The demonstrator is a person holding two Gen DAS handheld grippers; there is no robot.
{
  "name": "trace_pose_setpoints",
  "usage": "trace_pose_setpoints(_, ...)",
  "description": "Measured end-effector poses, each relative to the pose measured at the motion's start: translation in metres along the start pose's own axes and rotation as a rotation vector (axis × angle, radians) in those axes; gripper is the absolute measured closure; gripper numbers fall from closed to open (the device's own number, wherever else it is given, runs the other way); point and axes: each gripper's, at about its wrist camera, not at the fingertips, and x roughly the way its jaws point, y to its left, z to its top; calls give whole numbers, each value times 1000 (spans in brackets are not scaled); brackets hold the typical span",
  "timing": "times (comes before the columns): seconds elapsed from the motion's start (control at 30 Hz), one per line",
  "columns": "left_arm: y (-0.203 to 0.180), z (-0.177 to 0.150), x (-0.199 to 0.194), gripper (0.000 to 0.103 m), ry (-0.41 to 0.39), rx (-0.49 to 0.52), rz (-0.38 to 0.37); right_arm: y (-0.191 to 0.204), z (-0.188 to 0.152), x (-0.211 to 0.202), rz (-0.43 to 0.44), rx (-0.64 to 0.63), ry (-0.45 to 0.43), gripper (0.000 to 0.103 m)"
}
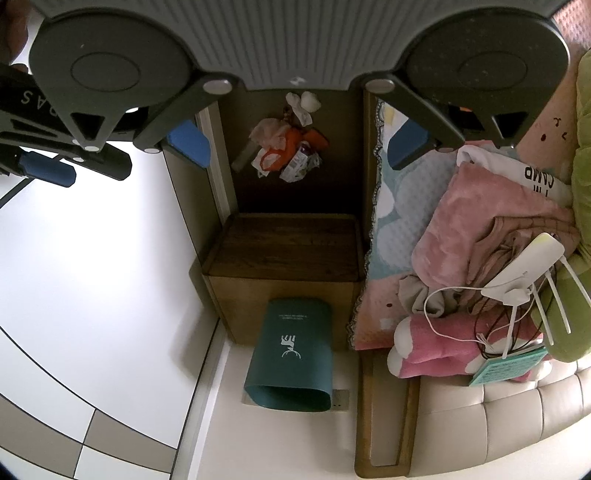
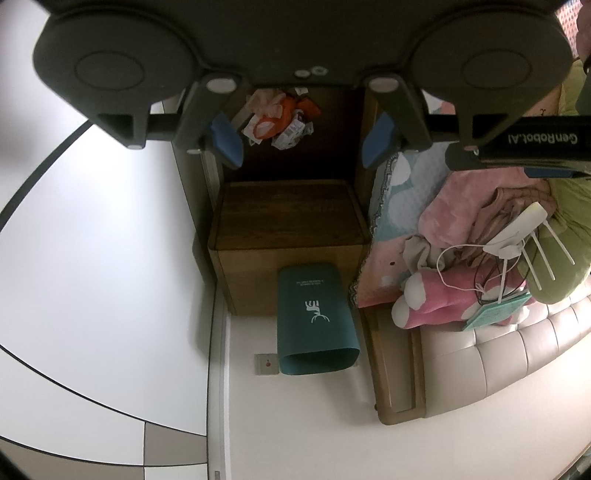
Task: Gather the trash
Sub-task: 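Move both tools toward the open nightstand drawer of trash, then grasp the printed cartoon wrapper with left tool while right tool grasps pink mesh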
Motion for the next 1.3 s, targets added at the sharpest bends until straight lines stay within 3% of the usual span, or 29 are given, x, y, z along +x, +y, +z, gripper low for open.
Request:
trace_pose_setpoints(0.87,-2,7,4,0,-3,2,4,2,4,9,9,-5,10,32)
trace_pose_setpoints(1.1,-4,22,26,0,7,18,9,1,8,24,32,-50,-5,32)
trace_pose_setpoints(1.3,-10,39,70,0,26,13,39,-33,25,69,41,-42,19,32)
